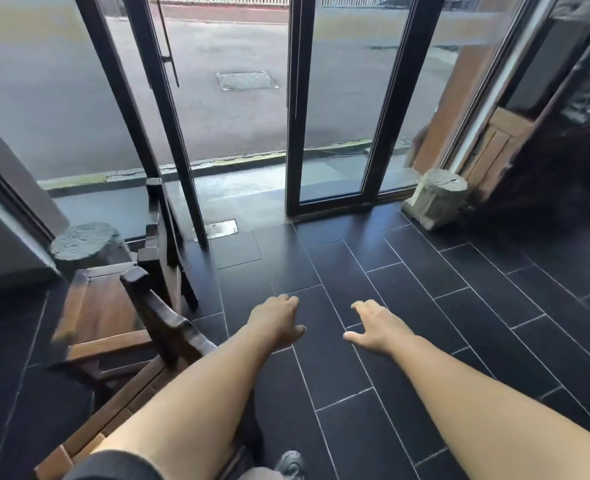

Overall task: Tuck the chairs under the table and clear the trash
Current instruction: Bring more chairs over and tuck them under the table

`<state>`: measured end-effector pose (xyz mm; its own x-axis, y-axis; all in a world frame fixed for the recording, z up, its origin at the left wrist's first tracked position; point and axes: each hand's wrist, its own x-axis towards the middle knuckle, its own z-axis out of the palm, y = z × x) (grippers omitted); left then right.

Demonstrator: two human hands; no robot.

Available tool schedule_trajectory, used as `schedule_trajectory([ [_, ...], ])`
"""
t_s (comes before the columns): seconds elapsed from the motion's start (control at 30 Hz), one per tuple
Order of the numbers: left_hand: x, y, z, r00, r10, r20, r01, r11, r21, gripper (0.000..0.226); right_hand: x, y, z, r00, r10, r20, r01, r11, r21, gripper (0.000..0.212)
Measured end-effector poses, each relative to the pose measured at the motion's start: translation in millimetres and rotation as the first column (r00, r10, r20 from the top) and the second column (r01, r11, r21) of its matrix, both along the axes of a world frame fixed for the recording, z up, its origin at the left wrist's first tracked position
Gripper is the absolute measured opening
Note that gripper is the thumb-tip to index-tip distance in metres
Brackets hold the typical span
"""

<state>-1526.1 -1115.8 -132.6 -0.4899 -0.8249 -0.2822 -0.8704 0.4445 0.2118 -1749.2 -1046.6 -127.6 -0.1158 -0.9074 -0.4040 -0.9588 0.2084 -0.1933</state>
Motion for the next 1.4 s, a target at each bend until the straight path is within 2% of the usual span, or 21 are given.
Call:
schedule_trajectory([
  [0.3, -9.6, -87.3, -5.8, 0.973, 0.224, 0.062, -0.227, 0.973, 0.048, 0.052, -18.4, -140.1, -5.0, 0.973, 0.225, 0.052, -0.226, 0.974, 0.017, 0.069],
  [0.5, -16.0, -135.3, -9.4, 0.874, 0.483, 0.056, -0.485, 0.873, 0.043, 0.054, -28.6, -250.4, -6.7, 0.873, 0.488, 0.020, -0.488, 0.873, 0.016, 0.067],
  [0.6, -17.5, -141.6, -8.6, 0.782, 0.622, 0.047, -0.624, 0.780, 0.057, 0.051, -20.9, -296.5, -1.5, 0.782, 0.624, 0.012, -0.624, 0.781, 0.020, 0.068],
  [0.73, -11.4, -137.9, -6.2, 0.633, 0.773, 0.040, -0.773, 0.629, 0.083, 0.059, 10.0, -336.8, 1.6, 0.636, 0.771, 0.020, -0.771, 0.636, 0.016, 0.068],
  [0.93, 25.1, -108.6, -6.1, 0.430, 0.895, 0.119, -0.903, 0.425, 0.062, 0.052, 90.1, -357.9, -0.5, 0.368, 0.929, 0.048, -0.930, 0.368, 0.013, 0.063],
  [1.17, 76.7, -83.5, -16.9, 0.125, 0.990, 0.071, -0.990, 0.120, 0.070, 0.049, 205.8, -359.6, -8.7, 0.061, 0.996, 0.062, -0.998, 0.061, 0.010, 0.074],
  [1.27, 100.2, -77.6, -24.1, 0.021, 0.999, 0.049, -0.999, 0.019, 0.046, 0.047, 251.7, -356.9, -12.6, -0.049, 0.997, 0.053, -0.999, -0.050, 0.014, 0.075],
  [1.4, 118.7, -65.1, -36.9, -0.138, 0.990, 0.020, -0.989, -0.139, 0.047, 0.052, 307.5, -352.8, -15.4, -0.188, 0.979, 0.072, -0.982, -0.186, -0.037, 0.067],
])
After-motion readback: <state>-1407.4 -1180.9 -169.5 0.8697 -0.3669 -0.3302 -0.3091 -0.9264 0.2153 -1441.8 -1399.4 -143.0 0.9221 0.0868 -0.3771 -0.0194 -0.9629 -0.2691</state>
